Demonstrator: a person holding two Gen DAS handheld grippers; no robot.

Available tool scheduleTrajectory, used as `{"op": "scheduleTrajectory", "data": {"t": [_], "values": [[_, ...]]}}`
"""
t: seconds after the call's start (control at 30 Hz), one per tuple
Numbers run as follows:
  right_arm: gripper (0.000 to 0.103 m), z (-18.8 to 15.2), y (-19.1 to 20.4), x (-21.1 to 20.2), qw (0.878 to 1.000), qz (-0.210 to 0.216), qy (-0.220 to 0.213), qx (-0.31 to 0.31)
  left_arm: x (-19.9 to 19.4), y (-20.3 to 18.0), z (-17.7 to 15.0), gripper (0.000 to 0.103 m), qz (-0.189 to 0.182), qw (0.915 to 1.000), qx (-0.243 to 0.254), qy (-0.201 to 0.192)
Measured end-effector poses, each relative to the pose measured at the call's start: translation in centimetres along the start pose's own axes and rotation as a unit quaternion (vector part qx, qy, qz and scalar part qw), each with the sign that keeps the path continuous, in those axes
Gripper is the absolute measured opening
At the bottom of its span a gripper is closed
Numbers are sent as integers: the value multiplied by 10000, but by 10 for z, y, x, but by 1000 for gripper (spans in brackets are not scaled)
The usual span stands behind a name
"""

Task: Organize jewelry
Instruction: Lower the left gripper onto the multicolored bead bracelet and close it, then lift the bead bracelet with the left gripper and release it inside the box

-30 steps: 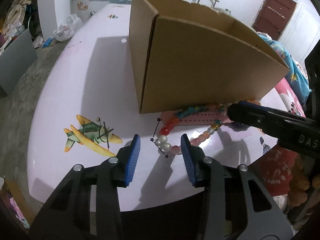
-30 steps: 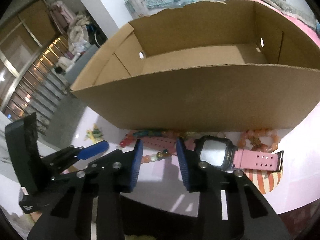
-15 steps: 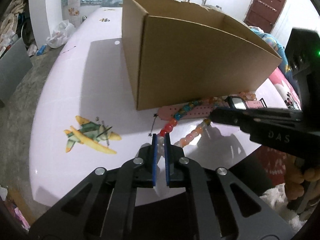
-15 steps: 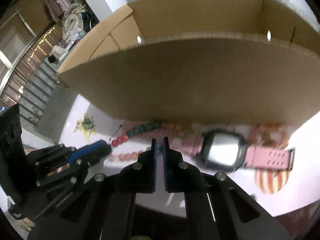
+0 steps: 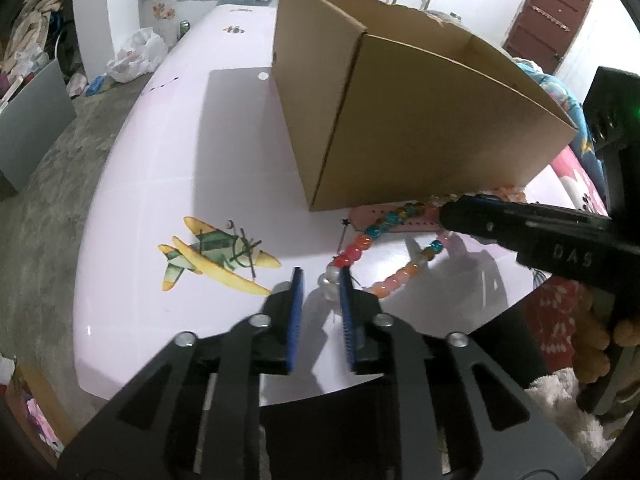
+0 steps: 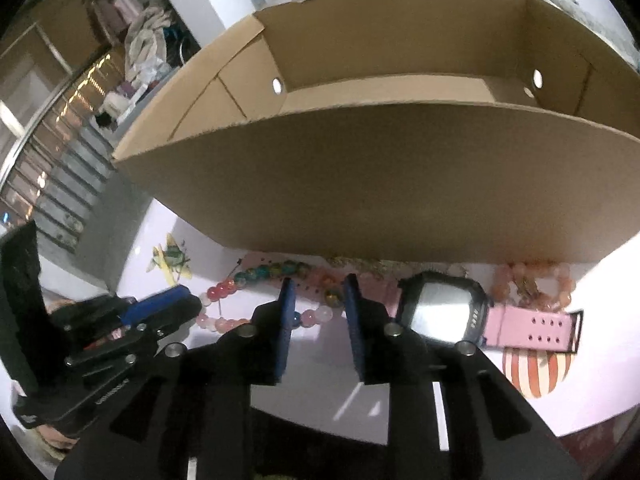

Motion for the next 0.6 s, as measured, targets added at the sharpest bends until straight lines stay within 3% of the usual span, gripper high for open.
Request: {"op": "scheduleTrajectory", "data": {"t": [0.23, 0.43, 0.5, 0.57, 0.6], "values": [[20, -5, 17, 10, 9965, -507, -56, -669, 4, 2, 3, 26, -81, 9998, -160, 116], [10, -5, 7, 8, 9979, -344, -149, -533, 10, -15, 3, 31, 114, 9997, 213, 59], [10, -7, 3, 5, 9981, -303, -183, -514, 11, -21, 2, 28, 267, 9990, 365, 3], [10, -8, 2, 3, 9984, -192, -223, -474, 12, -24, 2, 9, 371, 9982, 469, -31], [10, -8, 1, 2, 9985, -156, -238, -460, 12, -25, 3, 9, 368, 9983, 453, -30]]}}
Point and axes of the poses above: each gripper's, at about its wrist camera, not at the fingertips, and x roughly the way its jaws point, y to its left, z to its top, the point moved 2 cm from there along x, roughly the way its jaws point, and after that the axes turned 3 degrees about -y, right-handed, at the moved point
